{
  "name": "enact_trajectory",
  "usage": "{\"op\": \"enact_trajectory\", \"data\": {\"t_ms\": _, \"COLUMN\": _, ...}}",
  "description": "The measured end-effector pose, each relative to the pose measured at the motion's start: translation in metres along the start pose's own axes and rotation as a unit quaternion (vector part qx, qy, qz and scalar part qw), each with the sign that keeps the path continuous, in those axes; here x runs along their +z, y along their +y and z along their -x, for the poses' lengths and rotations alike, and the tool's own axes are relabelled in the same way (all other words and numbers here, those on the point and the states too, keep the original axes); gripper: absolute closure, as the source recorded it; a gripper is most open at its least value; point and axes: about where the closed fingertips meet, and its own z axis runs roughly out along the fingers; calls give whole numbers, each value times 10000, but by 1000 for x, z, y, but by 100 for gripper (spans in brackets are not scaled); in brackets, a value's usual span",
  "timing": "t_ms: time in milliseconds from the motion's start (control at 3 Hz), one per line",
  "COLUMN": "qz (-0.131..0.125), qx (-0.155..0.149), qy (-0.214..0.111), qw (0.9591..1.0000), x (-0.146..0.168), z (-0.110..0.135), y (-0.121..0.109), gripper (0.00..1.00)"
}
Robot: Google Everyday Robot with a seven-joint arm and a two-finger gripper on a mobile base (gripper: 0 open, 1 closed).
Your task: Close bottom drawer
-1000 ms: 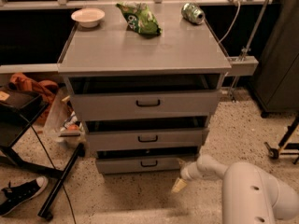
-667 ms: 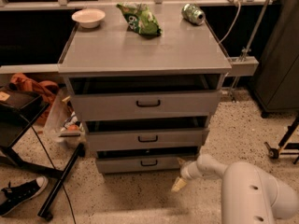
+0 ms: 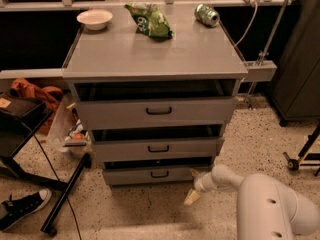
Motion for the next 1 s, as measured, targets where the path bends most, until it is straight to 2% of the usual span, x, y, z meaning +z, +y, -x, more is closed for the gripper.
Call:
{"op": "enact_trajectory", "data": {"t_ms": 333, "qz": 131, "qx": 17, "qy": -29, "qw": 9999, "x": -11, "z": -1, "y": -7, "gripper": 0}}
{"op": "enact_trajectory", "data": {"t_ms": 1000, "qz": 426, "qx": 47, "qy": -98, "qw": 9990, "x": -67, "z": -16, "y": -14, "gripper": 0}}
